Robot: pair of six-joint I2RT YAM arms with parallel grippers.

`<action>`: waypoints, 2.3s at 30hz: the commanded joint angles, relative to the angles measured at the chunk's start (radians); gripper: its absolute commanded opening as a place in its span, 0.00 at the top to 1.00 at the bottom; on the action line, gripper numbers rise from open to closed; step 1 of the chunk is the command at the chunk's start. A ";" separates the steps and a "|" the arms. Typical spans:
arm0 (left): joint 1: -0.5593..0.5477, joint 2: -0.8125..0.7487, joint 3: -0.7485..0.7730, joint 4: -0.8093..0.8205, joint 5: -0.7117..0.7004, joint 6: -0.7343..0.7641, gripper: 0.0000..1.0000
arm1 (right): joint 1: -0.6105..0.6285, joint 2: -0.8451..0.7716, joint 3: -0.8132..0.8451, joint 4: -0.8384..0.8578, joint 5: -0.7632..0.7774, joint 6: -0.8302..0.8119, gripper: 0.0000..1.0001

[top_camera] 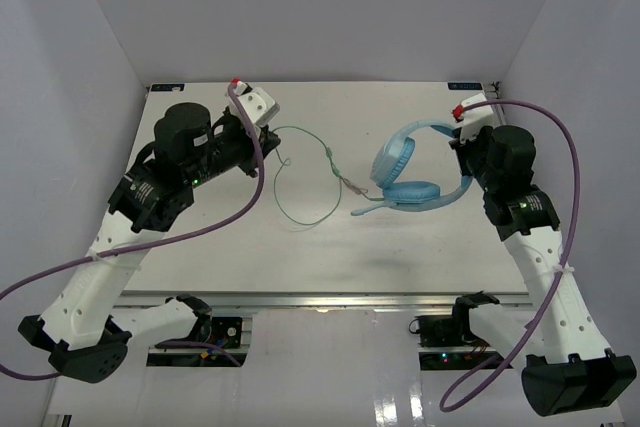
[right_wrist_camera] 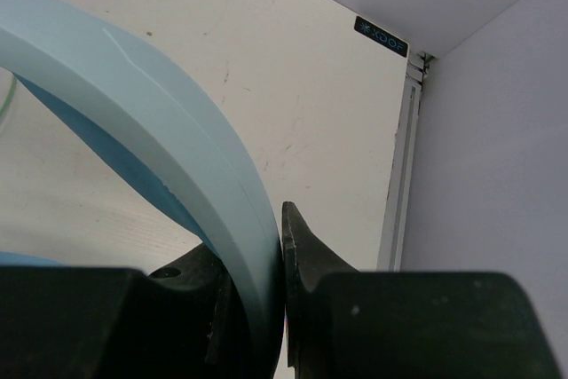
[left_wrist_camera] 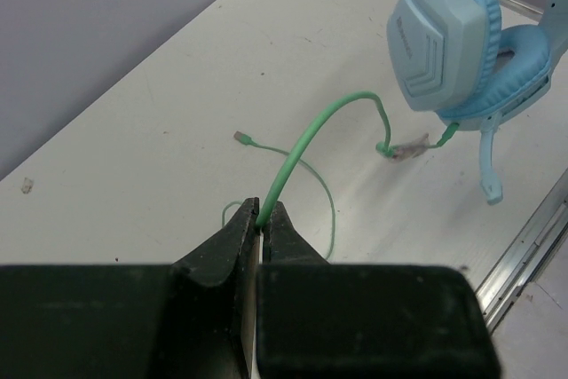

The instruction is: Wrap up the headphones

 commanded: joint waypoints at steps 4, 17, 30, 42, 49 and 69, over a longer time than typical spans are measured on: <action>-0.064 0.124 0.131 -0.090 0.055 -0.076 1.00 | 0.172 0.097 0.088 0.136 0.255 0.012 0.92; -0.181 0.173 0.183 -0.179 0.277 -0.304 1.00 | 0.216 0.345 0.239 0.225 0.543 0.194 0.92; -0.385 0.248 -0.039 0.126 0.237 -0.455 1.00 | 0.192 0.488 0.450 0.023 0.288 0.592 0.92; -0.499 0.062 -0.558 0.608 -0.104 -0.360 1.00 | -0.028 0.370 0.531 -0.057 -0.134 0.763 0.92; -0.502 0.034 -0.707 0.844 -0.216 -0.326 0.46 | -0.106 0.320 0.514 -0.058 -0.349 0.860 0.92; -0.499 -0.265 -1.117 0.843 -0.613 -1.432 0.02 | -0.164 0.264 0.495 -0.039 -0.486 0.829 0.92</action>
